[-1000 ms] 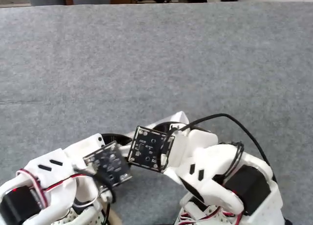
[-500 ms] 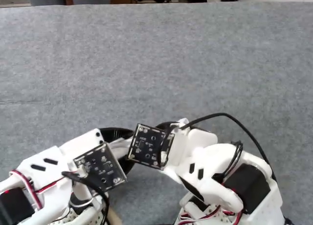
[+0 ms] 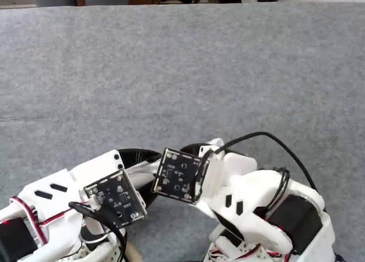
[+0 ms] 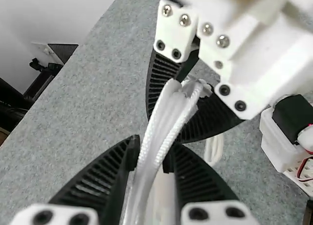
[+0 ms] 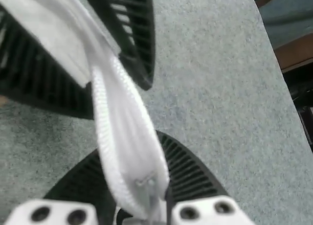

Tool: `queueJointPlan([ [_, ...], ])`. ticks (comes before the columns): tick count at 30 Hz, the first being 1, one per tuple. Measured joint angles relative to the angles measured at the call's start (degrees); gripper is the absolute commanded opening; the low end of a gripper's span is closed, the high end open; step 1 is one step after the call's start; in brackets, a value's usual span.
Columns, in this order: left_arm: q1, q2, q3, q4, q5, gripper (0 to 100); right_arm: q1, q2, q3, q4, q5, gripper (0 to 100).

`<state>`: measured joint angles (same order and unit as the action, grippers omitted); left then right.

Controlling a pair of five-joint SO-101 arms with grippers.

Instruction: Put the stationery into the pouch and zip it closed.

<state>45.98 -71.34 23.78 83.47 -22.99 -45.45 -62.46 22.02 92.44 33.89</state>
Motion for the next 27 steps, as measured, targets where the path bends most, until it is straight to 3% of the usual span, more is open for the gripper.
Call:
queueJointPlan([
  [4, 0.0, 0.0, -0.35, -0.09, 0.0, 10, -0.7, 0.0, 0.0, 0.0, 0.0, 1.3],
  [7, 0.09, 0.0, -0.44, -0.09, 0.0, 2, -0.79, 0.0, 0.0, 0.0, 0.0, 1.3],
  [22, 0.53, 0.0, -0.62, -0.09, 0.0, 3, -0.79, 0.18, -1.41, -0.18, -3.78, 1.5],
  [24, 0.53, 0.0, -1.23, -0.09, 0.0, 3, -0.7, 0.26, -2.55, -0.18, -3.96, 4.8],
  [27, 0.53, -0.09, -1.23, -0.18, 0.0, 3, 1.93, 0.79, -4.31, 0.18, -4.13, 18.9],
])
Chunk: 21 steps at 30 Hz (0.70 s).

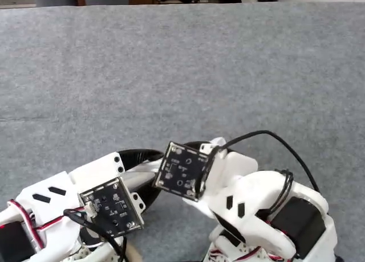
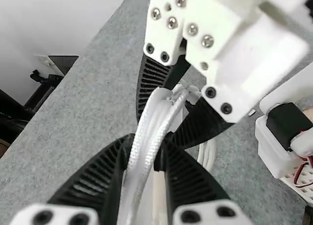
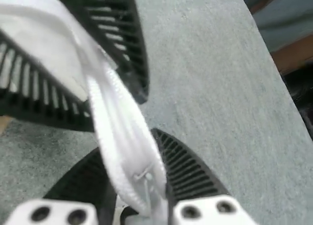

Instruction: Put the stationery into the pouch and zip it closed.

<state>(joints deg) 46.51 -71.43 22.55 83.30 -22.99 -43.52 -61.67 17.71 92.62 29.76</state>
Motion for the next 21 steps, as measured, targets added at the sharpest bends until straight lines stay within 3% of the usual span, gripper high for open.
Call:
queueJointPlan([
  [4, -0.18, 0.35, -0.26, -1.14, 0.0, 3, 5.01, -0.09, -3.6, 0.97, 0.0, 32.9],
  [8, -0.44, 0.79, -0.26, -1.32, 0.09, 3, 8.62, -0.53, -7.47, 2.73, -0.09, 33.6],
  [21, -0.35, 0.7, -0.18, -1.23, 0.26, 3, 8.97, -2.64, -10.81, 7.82, -0.62, 33.6],
])
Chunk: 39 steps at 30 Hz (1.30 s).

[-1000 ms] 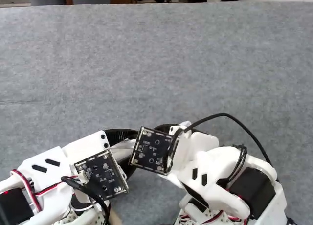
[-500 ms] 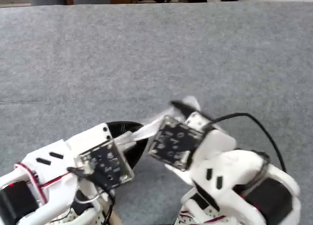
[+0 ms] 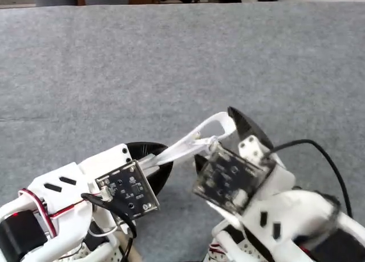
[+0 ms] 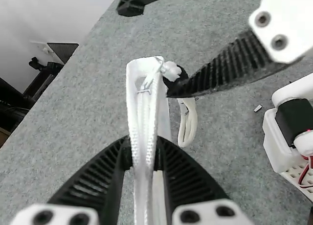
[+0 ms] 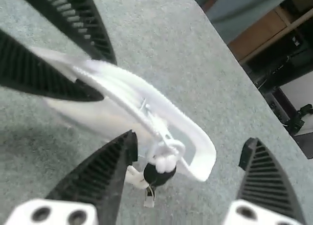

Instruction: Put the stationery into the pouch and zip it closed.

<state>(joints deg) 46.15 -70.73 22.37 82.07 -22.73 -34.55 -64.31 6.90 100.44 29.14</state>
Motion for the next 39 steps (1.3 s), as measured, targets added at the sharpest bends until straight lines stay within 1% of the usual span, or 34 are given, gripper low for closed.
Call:
queueJointPlan([
  [2, 0.0, 0.0, 0.0, 0.0, 0.0, 3, 1.14, -2.73, 0.0, 0.35, 0.0, 33.6],
  [8, -2.2, 0.0, 0.0, 0.0, 0.0, 3, 8.18, -11.16, 2.29, 0.53, 0.0, 33.6],
  [14, -2.46, 0.0, 0.0, 0.0, 1.05, 3, 9.14, -13.01, 15.47, 0.53, -1.93, 33.5],
  [17, -2.46, 0.0, 0.0, 0.0, 1.49, 3, 6.42, -13.01, 19.08, 0.44, -3.6, 33.2],
  [18, -2.46, 0.0, 0.0, 0.0, 1.67, 3, 5.71, -13.01, 19.52, 0.09, -4.31, 31.8],
  [22, -2.46, 0.0, 0.0, 0.0, 1.67, 3, 4.84, -13.01, 19.87, -3.34, -5.63, 17.8],
  [24, -2.46, 0.0, 0.0, 0.0, 1.67, 3, 4.84, -11.16, 19.87, -5.27, -5.71, 13.1],
  [28, -2.81, 0.0, 0.0, 0.0, 1.67, 3, 4.84, -7.82, 19.96, -8.88, -5.8, 12.4],
  [35, -2.9, 0.0, 0.0, 0.0, 1.67, 3, 4.84, -7.21, 19.96, -9.67, -5.89, 11.6],
  [36, -2.9, 0.0, 0.0, 0.0, 1.67, 3, 4.84, -7.21, 19.96, -9.67, -5.89, 9.8],
  [38, -2.9, 0.0, 0.0, 0.0, 1.67, 3, 4.84, -7.21, 19.96, -9.67, -5.89, 2.2],
  [39, -2.9, 0.0, 0.0, 0.0, 1.67, 3, 4.84, -7.21, 19.96, -9.76, -5.89, 1.0],
])
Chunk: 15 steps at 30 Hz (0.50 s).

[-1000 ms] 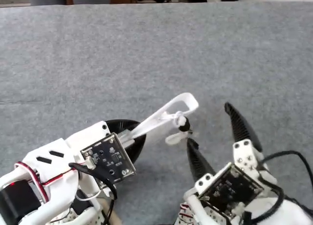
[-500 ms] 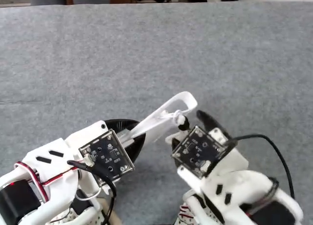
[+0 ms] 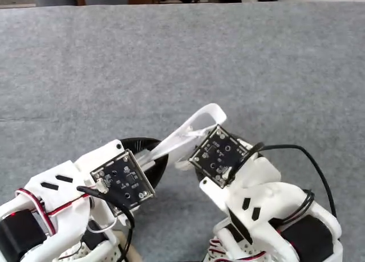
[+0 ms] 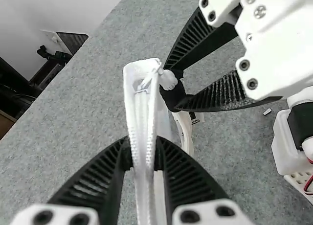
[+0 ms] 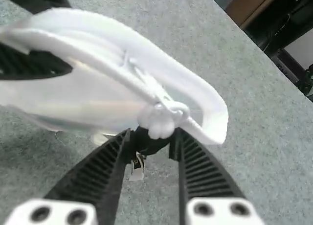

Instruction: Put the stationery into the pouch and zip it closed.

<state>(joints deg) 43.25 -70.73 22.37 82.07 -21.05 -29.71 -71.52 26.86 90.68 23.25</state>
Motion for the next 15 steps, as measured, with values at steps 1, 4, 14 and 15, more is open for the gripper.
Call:
queueJointPlan([
  [1, 0.0, 0.0, 0.0, 0.0, 0.0, 3, 0.0, 0.0, 0.0, -0.62, 0.0, 2.5],
  [4, 0.0, -0.18, 0.0, 0.0, 0.0, 3, 0.53, 0.0, 0.0, -2.29, 0.0, 1.1],
  [14, 0.0, -0.35, 0.0, 0.0, 1.85, 3, 6.68, -0.18, 0.0, -4.57, 0.18, 1.2],
  [15, 0.0, -0.35, 0.0, 0.0, 2.37, 3, 7.12, -0.62, 0.0, -4.66, 0.35, 1.2],
])
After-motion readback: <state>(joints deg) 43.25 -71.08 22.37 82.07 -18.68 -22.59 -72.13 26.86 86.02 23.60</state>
